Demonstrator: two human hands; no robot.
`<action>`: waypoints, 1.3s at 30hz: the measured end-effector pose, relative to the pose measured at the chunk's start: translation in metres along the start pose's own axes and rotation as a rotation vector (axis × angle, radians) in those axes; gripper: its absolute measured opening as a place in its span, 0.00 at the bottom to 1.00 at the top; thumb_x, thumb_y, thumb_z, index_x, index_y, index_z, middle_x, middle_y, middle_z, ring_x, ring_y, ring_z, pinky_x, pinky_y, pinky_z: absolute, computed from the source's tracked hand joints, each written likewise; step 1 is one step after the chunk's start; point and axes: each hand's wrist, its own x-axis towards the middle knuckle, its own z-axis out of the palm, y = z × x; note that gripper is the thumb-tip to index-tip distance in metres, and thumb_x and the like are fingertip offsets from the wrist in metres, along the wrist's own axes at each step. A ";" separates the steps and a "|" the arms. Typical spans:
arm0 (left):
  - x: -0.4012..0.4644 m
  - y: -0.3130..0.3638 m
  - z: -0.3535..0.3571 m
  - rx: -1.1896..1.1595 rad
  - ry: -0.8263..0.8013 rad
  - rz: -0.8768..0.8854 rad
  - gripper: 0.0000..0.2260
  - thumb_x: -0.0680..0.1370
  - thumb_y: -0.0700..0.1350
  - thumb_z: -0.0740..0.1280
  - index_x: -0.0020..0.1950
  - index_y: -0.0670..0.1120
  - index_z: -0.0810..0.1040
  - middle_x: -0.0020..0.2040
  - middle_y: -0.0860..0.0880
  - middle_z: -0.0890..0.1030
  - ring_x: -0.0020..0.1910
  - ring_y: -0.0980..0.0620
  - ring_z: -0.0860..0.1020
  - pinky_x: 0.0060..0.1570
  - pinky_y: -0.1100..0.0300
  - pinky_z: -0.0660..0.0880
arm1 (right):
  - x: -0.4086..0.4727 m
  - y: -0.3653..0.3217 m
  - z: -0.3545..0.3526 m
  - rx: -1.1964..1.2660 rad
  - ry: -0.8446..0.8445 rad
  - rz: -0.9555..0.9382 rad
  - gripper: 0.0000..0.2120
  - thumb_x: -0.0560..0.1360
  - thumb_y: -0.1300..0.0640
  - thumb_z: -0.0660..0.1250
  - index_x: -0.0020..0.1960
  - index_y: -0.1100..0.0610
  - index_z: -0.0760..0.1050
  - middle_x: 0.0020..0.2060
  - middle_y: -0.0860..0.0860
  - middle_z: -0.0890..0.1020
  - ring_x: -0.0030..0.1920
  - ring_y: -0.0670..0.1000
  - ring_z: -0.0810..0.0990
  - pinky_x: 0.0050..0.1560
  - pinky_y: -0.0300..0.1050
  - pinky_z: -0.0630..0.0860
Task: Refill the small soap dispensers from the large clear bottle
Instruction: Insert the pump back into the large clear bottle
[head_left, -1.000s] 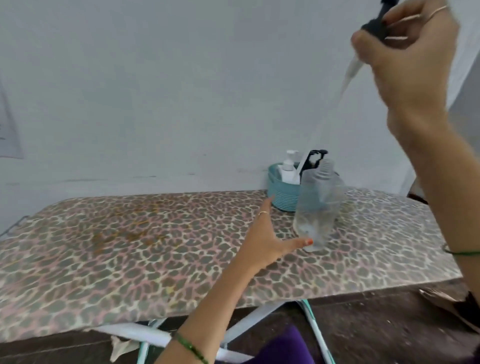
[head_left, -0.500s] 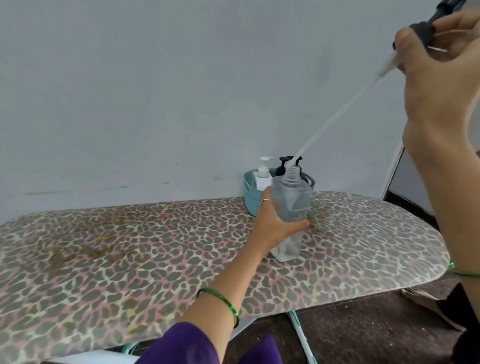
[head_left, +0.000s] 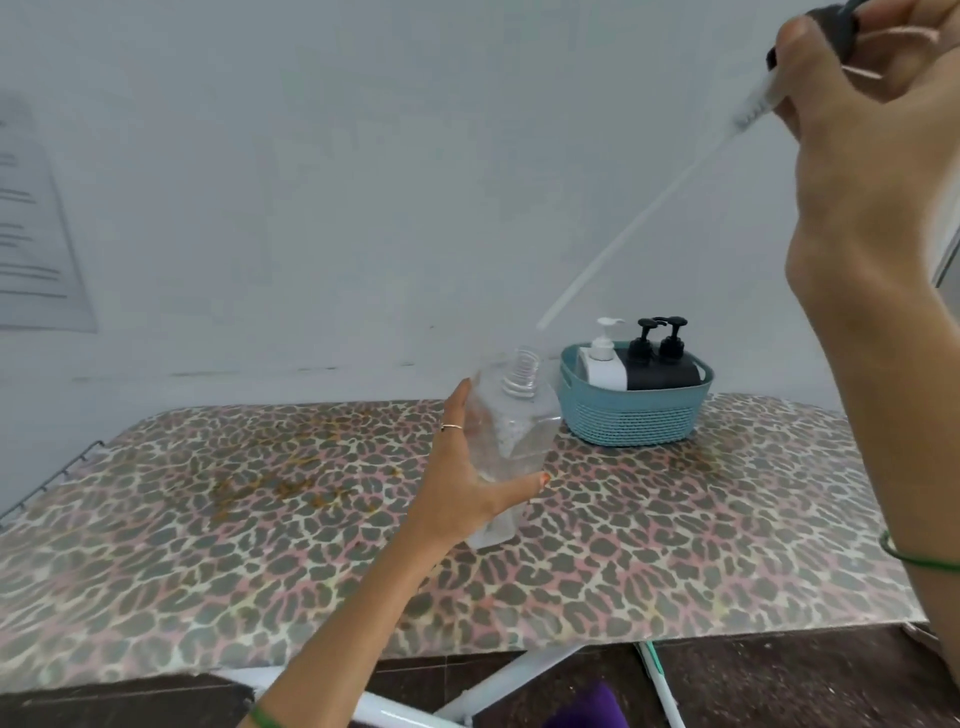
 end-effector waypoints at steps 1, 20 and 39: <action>-0.002 -0.002 -0.005 -0.006 0.010 -0.009 0.51 0.60 0.55 0.80 0.75 0.57 0.53 0.70 0.54 0.67 0.69 0.54 0.67 0.67 0.46 0.68 | -0.003 -0.001 0.005 0.008 -0.009 0.005 0.15 0.68 0.53 0.73 0.46 0.55 0.69 0.44 0.53 0.81 0.43 0.48 0.82 0.50 0.47 0.80; -0.014 -0.010 -0.013 0.007 0.019 -0.044 0.51 0.60 0.56 0.79 0.75 0.59 0.51 0.70 0.54 0.66 0.70 0.54 0.66 0.67 0.46 0.68 | -0.056 0.005 0.047 -0.087 -0.204 -0.018 0.14 0.71 0.58 0.72 0.49 0.58 0.68 0.45 0.54 0.79 0.46 0.48 0.81 0.47 0.36 0.77; -0.026 -0.015 -0.011 0.027 0.095 -0.018 0.49 0.66 0.53 0.78 0.74 0.65 0.46 0.75 0.58 0.58 0.72 0.65 0.58 0.72 0.56 0.60 | -0.169 0.054 0.047 -0.074 -0.663 0.343 0.13 0.73 0.61 0.72 0.54 0.53 0.71 0.48 0.47 0.81 0.52 0.43 0.81 0.59 0.45 0.77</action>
